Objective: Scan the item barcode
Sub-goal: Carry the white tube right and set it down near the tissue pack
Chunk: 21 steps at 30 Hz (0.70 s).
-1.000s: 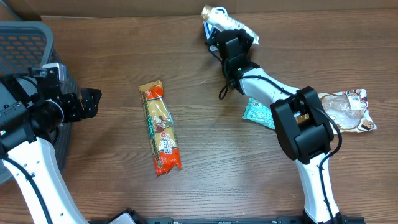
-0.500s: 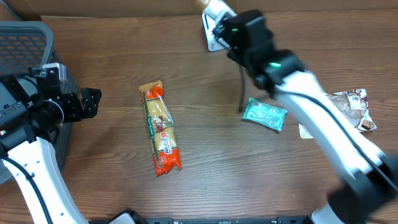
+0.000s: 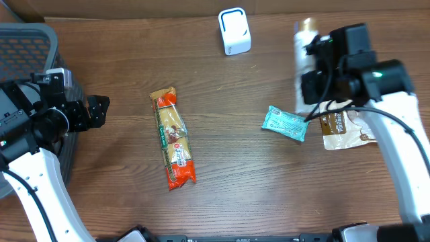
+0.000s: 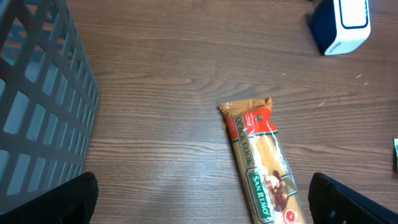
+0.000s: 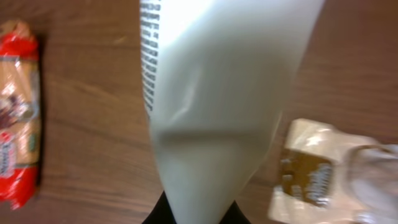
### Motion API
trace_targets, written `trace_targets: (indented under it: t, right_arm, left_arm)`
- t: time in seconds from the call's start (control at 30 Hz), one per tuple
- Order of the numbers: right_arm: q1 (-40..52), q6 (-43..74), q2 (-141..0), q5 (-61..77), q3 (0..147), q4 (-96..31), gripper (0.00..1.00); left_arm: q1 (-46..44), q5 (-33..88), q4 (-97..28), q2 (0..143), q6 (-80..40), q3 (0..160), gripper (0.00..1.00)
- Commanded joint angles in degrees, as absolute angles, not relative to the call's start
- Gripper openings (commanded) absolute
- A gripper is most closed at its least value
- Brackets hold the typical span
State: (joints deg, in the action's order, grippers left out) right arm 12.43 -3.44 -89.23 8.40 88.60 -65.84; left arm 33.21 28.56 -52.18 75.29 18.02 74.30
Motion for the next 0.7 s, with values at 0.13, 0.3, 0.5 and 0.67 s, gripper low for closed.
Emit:
trace_targets:
  t: [0.13, 0.3, 0.5, 0.67]
  right_arm:
    - [16.2, -2.3, -98.0, 22.5, 76.5, -56.8, 0.04]
    - [17.3, -7.6, -103.2, 27.0, 75.3, -54.9, 0.04]
    - [16.8, -6.1, -105.1, 25.4, 73.7, -55.3, 0.04]
    - [14.0, -1.2, -105.1, 17.0, 69.2, -55.2, 0.04]
  left_arm:
    - [33.3, 29.4, -52.1, 75.4, 18.9, 74.3, 1.0]
    - [33.3, 29.4, -52.1, 75.4, 18.9, 74.3, 0.99]
    - [33.3, 29.4, -52.1, 75.4, 18.9, 74.3, 1.0]
    - [33.3, 29.4, -52.1, 75.4, 18.9, 74.3, 1.0]
